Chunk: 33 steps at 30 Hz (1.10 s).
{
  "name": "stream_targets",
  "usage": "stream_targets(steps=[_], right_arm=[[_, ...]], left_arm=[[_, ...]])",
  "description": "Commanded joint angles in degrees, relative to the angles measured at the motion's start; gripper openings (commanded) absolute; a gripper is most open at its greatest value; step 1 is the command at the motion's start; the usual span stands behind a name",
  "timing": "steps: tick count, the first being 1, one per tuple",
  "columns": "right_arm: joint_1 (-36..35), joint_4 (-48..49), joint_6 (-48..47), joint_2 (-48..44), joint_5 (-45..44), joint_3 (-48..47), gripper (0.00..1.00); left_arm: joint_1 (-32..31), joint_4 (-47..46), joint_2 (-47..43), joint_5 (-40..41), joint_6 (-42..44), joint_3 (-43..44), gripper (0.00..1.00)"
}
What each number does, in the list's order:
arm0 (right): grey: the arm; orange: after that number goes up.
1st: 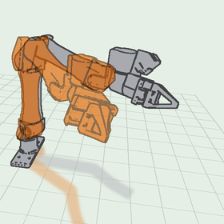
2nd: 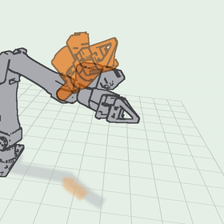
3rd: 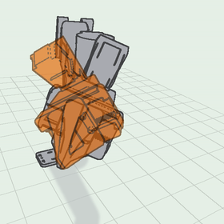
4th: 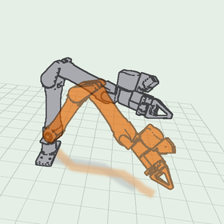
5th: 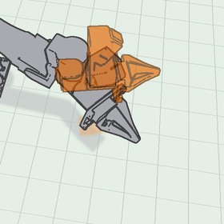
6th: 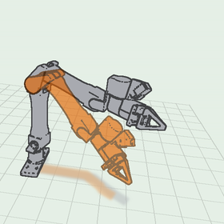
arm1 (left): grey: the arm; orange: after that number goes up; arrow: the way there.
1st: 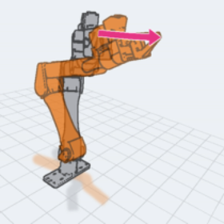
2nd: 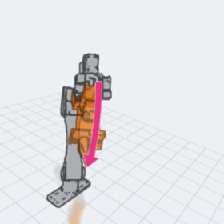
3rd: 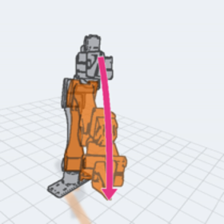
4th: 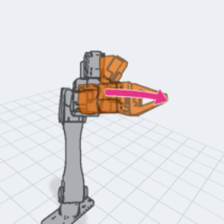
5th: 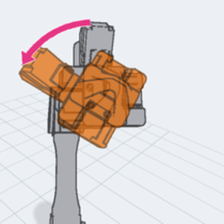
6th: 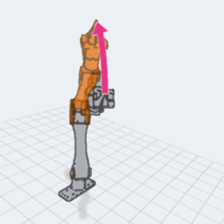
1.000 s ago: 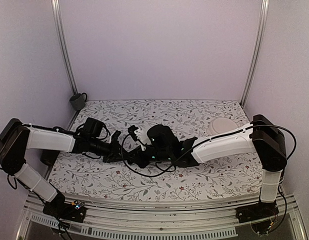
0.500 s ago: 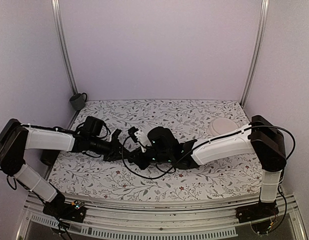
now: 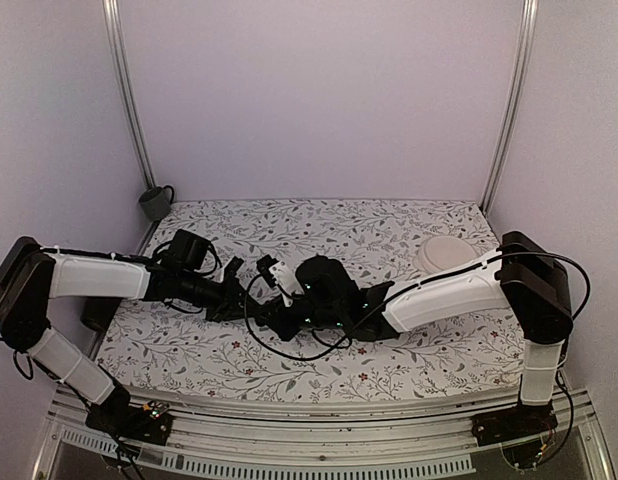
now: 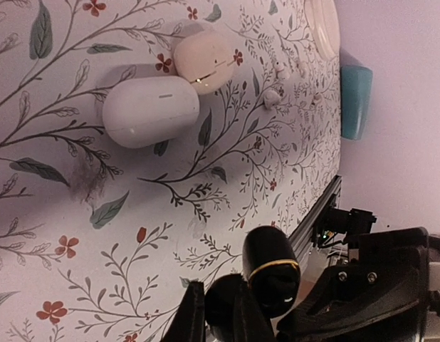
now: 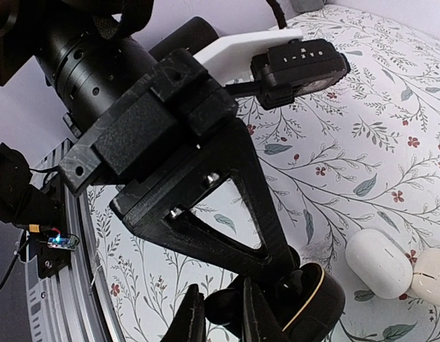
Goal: Insert the wireless bluetooth earbuds into the charging case
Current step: Insert the left earbud into the left side groove of the charging case.
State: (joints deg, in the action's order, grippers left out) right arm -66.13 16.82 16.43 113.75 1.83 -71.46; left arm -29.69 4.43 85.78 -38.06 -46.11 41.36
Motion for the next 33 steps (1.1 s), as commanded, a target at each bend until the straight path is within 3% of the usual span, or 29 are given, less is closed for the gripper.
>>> stream_targets(steps=[1, 33], right_arm=[[-0.18, 0.39, -0.69, -0.10, -1.50, 0.89, 0.08], [-0.14, 1.55, -3.17, -0.12, -3.23, 5.04, 0.08]], left_arm=[[-0.97, 2.35, -1.52, 0.87, 1.79, 1.85, 0.00], [-1.24, 6.00, -1.85, 2.36, 2.55, 3.76, 0.00]])
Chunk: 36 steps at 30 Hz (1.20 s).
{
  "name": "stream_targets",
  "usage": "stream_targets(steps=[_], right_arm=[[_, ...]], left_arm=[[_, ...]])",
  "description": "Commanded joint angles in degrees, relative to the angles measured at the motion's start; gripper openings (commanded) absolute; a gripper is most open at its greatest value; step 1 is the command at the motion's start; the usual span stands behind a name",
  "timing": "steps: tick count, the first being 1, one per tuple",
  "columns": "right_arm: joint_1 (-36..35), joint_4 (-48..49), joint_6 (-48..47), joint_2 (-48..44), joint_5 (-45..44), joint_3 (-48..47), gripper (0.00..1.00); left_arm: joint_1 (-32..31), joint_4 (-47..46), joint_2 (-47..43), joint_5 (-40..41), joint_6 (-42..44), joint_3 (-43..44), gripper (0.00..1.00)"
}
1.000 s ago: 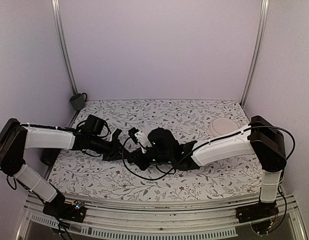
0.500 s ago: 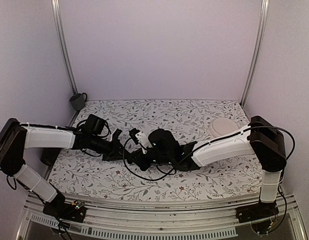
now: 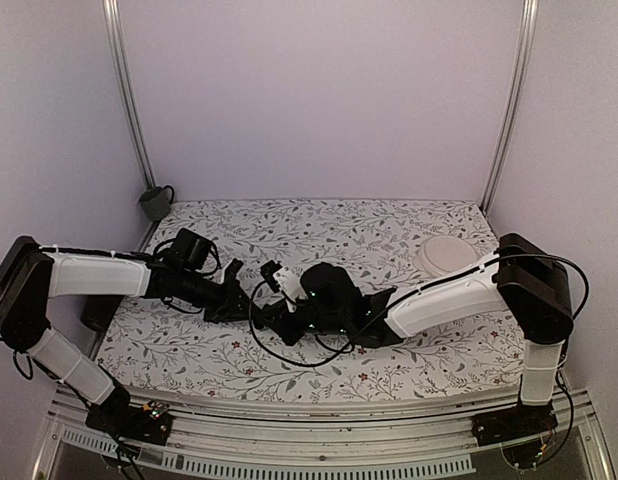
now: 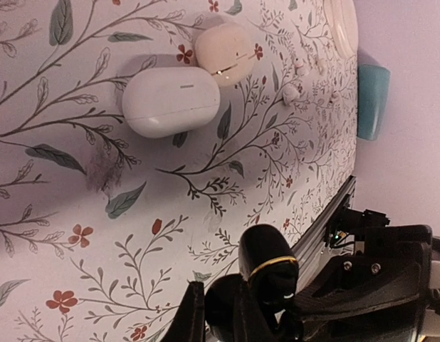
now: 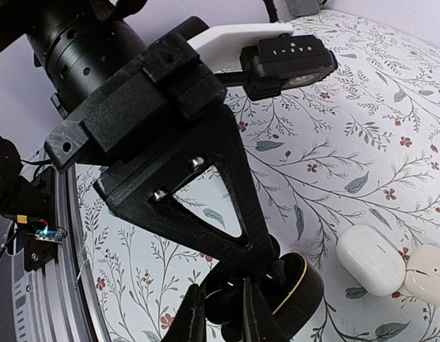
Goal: Insert the wireless bluetooth earbuds into the charging case
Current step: Insert the left earbud into the left side groove of the charging case.
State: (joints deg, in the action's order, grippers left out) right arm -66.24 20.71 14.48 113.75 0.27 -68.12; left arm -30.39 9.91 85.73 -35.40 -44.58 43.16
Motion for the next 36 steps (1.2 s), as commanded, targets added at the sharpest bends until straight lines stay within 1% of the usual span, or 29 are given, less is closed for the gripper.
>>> stream_targets(steps=[1, 14, 32, 36], right_arm=[[-0.13, -2.30, -1.28, -0.06, -1.75, 1.75, 0.09], [-0.86, -2.66, -1.44, 2.67, -2.85, 1.00, 0.11], [-0.98, -6.35, 0.63, 5.24, -5.15, -0.71, 0.15], [-1.06, -6.73, 0.64, 5.50, -4.95, -0.70, 0.17]], left_arm=[[-0.50, 0.66, -1.73, -0.15, 1.13, 2.06, 0.00], [-0.53, 2.79, -0.86, 0.89, 2.46, 2.90, 0.00], [-0.55, 3.03, -0.10, 2.33, 2.56, 2.99, 0.00], [-0.54, 3.02, 0.21, 2.58, 2.56, 3.16, 0.00]])
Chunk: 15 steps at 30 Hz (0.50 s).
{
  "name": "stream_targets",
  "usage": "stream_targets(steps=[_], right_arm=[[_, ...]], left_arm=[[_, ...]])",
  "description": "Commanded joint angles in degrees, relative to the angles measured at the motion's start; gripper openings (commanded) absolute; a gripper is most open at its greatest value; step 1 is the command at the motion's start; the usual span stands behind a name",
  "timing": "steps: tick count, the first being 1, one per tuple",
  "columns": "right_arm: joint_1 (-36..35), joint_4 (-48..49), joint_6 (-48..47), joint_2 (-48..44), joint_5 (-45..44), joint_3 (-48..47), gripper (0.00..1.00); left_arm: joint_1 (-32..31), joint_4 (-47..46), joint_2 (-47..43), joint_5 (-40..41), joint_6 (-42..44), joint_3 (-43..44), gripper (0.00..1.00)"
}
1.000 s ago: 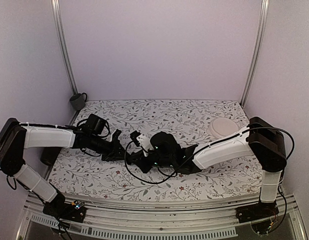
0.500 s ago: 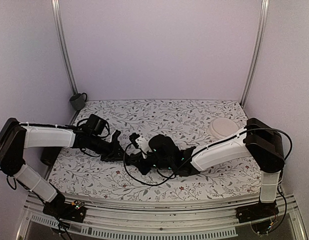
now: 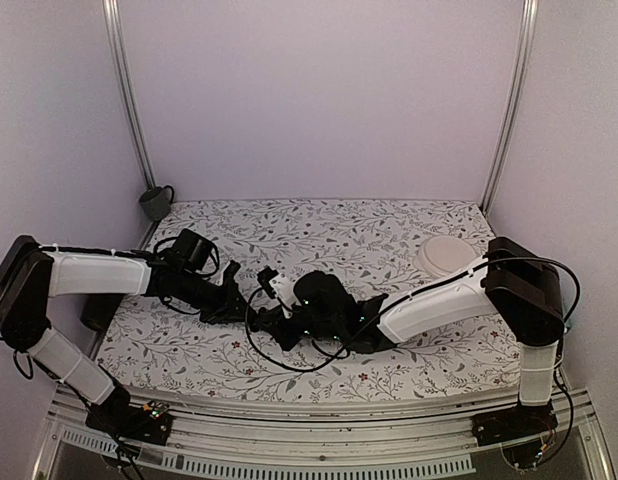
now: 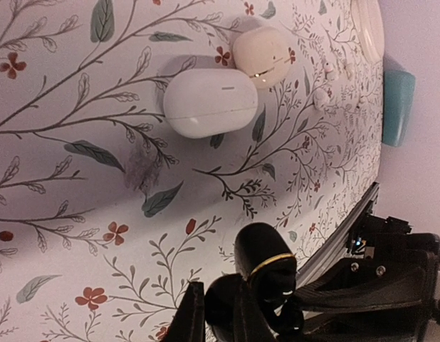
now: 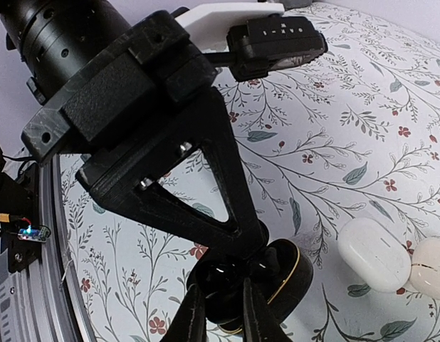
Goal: Insert the wireless bluetooth earbuds into the charging case
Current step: Insert the left earbud into the left side groove of the charging case.
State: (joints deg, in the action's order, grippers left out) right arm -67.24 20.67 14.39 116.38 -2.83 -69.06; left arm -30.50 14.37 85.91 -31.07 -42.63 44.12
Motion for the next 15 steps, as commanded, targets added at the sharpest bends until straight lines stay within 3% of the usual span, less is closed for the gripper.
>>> stream_targets(steps=[1, 15], right_arm=[[-0.16, -6.69, 0.59, 2.95, -1.82, 0.26, 0.18], [-0.48, -9.14, 2.45, 4.22, -3.71, -3.01, 0.23]], left_arm=[[-0.44, -1.43, 0.11, -1.65, 0.62, 2.24, 0.00], [-0.63, -1.48, 0.45, -1.15, 0.40, 2.46, 0.00]])
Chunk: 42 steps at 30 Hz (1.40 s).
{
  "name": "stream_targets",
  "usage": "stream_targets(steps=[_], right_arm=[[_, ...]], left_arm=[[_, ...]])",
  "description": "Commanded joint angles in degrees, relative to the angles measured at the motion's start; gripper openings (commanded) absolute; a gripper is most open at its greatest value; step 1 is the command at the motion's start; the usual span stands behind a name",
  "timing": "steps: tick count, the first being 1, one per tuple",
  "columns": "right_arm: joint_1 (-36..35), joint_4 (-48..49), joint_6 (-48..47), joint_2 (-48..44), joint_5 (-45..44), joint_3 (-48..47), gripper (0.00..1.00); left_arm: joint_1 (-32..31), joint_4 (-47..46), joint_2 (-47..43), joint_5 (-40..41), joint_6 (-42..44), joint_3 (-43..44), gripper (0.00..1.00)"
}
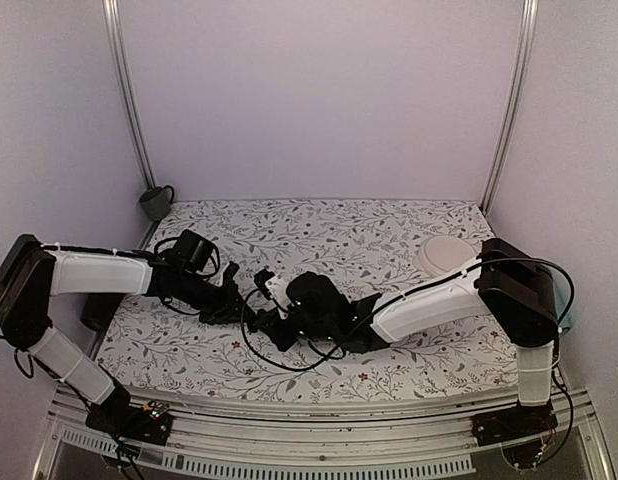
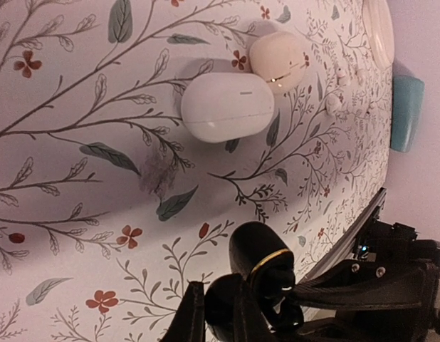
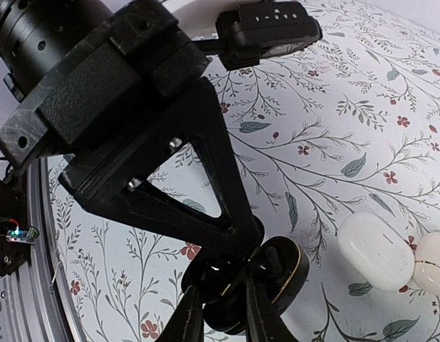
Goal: Insert the wireless bluetooth earbuds into the charging case
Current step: Insert the left earbud into the left side groove of the charging case.
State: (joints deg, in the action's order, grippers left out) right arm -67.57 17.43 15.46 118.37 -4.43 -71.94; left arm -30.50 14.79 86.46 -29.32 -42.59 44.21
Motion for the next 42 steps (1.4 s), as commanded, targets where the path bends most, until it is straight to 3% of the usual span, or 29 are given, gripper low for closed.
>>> stream_targets(steps=[1, 42], right_arm=[[-0.11, -5.98, 1.48, 2.16, -2.27, -0.05, 0.23], [1.08, -3.98, 3.96, -1.74, -0.38, 0.69, 0.43]], left_arm=[[-0.68, -1.95, -0.09, -2.85, 0.32, 2.38, 0.00], [-2.01, 8.11, 5.01, 3.66, 0.53, 9.66, 0.00]])
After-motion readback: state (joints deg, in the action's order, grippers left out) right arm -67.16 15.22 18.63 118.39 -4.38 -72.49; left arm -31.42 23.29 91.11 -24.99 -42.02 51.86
